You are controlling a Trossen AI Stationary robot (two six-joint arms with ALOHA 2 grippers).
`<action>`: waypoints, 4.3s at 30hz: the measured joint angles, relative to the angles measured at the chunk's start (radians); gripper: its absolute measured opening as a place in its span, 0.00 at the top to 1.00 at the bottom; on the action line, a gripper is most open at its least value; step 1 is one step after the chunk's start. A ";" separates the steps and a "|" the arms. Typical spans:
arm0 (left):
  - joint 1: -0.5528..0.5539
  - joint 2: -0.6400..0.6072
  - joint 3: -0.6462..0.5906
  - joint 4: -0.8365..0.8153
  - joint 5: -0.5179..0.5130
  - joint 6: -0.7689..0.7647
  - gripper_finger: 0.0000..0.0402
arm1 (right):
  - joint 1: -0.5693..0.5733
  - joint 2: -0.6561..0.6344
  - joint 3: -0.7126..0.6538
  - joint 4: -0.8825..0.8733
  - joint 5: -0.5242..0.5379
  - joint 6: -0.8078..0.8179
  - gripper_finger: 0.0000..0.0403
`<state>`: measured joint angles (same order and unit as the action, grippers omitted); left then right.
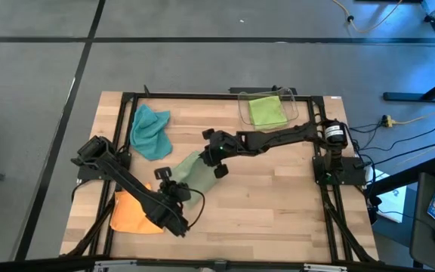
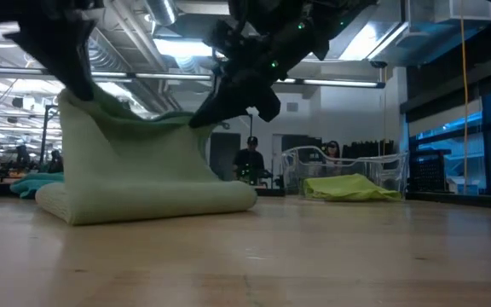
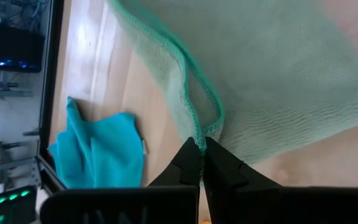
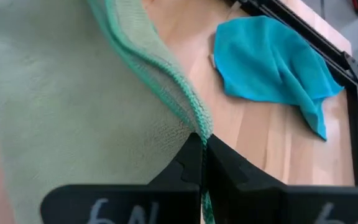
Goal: Fold microfiber towels
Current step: Fold the green microfiber towel, then move the orange microfiber towel
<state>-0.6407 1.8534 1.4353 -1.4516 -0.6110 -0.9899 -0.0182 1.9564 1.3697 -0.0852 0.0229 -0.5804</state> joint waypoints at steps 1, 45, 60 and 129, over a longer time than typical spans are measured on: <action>0.000 0.000 -0.012 0.005 0.000 -0.003 1.00 | -0.001 0.000 0.000 0.000 0.000 0.000 0.98; 0.010 0.000 -0.019 -0.013 0.161 -0.194 0.78 | 0.051 -0.242 0.000 -0.579 -0.095 0.184 0.66; 0.157 0.065 -0.020 0.318 0.078 -0.178 0.79 | 0.273 -0.428 -0.024 -1.178 -0.253 0.476 0.66; 0.080 -0.225 -0.314 0.124 0.973 -0.478 0.79 | 0.576 -1.095 -0.542 -0.994 -0.011 0.967 0.66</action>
<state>-0.5605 1.6282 1.1216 -1.3276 0.3616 -1.4677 0.5575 0.8615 0.8276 -1.0795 0.0114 0.3862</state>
